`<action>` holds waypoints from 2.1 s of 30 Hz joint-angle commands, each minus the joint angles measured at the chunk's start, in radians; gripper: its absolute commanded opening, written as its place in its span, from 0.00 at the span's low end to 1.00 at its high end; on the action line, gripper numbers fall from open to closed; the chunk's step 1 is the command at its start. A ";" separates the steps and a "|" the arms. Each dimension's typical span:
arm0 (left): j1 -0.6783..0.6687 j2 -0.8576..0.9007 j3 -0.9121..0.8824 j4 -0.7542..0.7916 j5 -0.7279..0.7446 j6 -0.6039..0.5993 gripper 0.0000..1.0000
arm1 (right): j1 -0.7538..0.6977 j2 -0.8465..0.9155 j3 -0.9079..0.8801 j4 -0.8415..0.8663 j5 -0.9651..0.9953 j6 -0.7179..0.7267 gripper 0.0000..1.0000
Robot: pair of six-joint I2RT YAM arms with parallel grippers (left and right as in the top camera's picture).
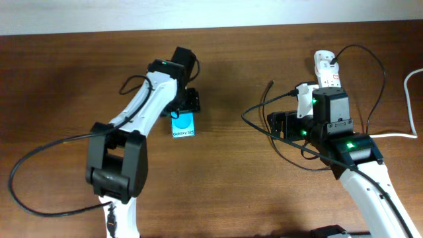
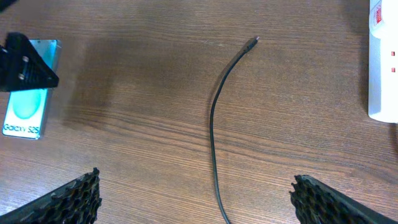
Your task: Plug charger to phone and switch on socket
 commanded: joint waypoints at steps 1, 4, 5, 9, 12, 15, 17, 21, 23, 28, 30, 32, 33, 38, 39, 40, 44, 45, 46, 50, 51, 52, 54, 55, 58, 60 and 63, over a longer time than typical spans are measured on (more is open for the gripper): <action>0.012 -0.045 0.024 -0.007 0.104 0.011 0.00 | -0.005 0.002 0.020 0.003 -0.013 -0.004 0.98; 0.014 -0.045 0.024 -0.035 0.201 -0.137 0.00 | -0.005 0.002 0.020 0.003 -0.013 -0.004 0.98; 0.014 -0.045 0.024 -0.054 0.253 -0.178 0.00 | -0.005 0.002 0.020 0.003 -0.013 -0.004 0.98; 0.071 -0.045 0.024 -0.090 0.519 -0.273 0.00 | -0.005 0.002 0.020 0.003 -0.013 -0.003 0.98; 0.204 -0.045 0.024 -0.142 0.845 -0.408 0.00 | -0.005 0.002 0.020 0.003 -0.013 -0.003 0.98; 0.323 -0.045 0.024 -0.156 1.070 -0.584 0.00 | -0.005 0.002 0.020 0.003 -0.013 -0.003 0.98; 0.360 -0.045 0.024 -0.154 1.106 -0.698 0.00 | -0.005 0.002 0.020 0.003 -0.013 -0.003 0.98; 0.383 -0.045 0.024 -0.115 1.284 -0.782 0.00 | -0.005 0.002 0.020 0.003 -0.013 -0.003 0.98; 0.383 -0.045 0.024 -0.113 1.323 -0.782 0.00 | -0.005 0.002 0.020 0.003 -0.013 -0.003 0.98; 0.383 -0.045 0.024 -0.113 1.316 -0.781 0.00 | -0.005 0.002 0.020 0.003 -0.013 -0.003 0.98; 0.383 -0.045 0.024 -0.109 1.303 -0.770 0.00 | -0.005 0.002 0.020 0.003 -0.013 -0.003 0.98; 0.383 -0.045 0.024 -0.073 1.295 -0.735 0.00 | -0.005 0.002 0.020 0.004 -0.013 -0.003 0.98; 0.381 -0.045 0.024 -0.068 1.267 -0.732 0.00 | -0.005 0.002 0.020 0.004 -0.013 -0.003 0.98; 0.378 -0.045 0.024 -0.068 1.033 -0.731 0.00 | -0.005 0.002 0.020 0.012 -0.013 -0.003 0.98; 0.375 -0.045 0.024 -0.067 0.967 -0.732 0.00 | -0.005 0.002 0.020 0.016 -0.014 -0.003 0.98; 0.372 -0.045 0.024 -0.064 0.939 -0.732 0.00 | -0.005 0.002 0.020 0.017 -0.014 -0.001 0.98; 0.355 -0.045 0.026 -0.026 0.765 -0.736 0.00 | -0.005 0.003 0.020 0.035 -0.074 0.008 0.98; 0.352 -0.045 0.026 -0.023 0.726 -0.744 0.00 | -0.005 0.004 0.020 0.040 -0.082 0.014 0.98; 0.346 -0.045 0.028 -0.022 0.666 -0.754 0.00 | -0.005 0.007 0.020 0.050 -0.080 0.060 0.98; 0.303 -0.045 0.074 -0.008 0.414 -0.759 0.00 | -0.005 0.087 0.021 0.159 -0.254 0.149 0.98; 0.287 -0.045 0.099 -0.014 0.376 -0.759 0.00 | -0.005 0.113 0.021 0.196 -0.317 0.172 0.98; 0.273 -0.045 0.124 -0.015 0.357 -0.759 0.00 | -0.005 0.149 0.021 0.253 -0.413 0.185 0.98; 0.264 -0.045 0.144 -0.011 0.393 -0.779 0.00 | -0.005 0.193 0.021 0.363 -0.539 0.225 0.99; 0.264 -0.045 0.145 -0.008 0.422 -0.794 0.00 | -0.004 0.218 0.021 0.451 -0.610 0.260 0.97; 0.264 -0.045 0.145 -0.008 0.441 -0.801 0.00 | 0.002 0.243 0.021 0.614 -0.641 0.381 0.95; 0.264 -0.045 0.145 -0.008 0.469 -0.819 0.00 | 0.023 0.246 0.021 0.661 -0.624 0.426 0.91; 0.264 -0.045 0.145 -0.004 0.505 -0.855 0.00 | 0.067 0.264 0.019 0.643 -0.515 0.523 0.87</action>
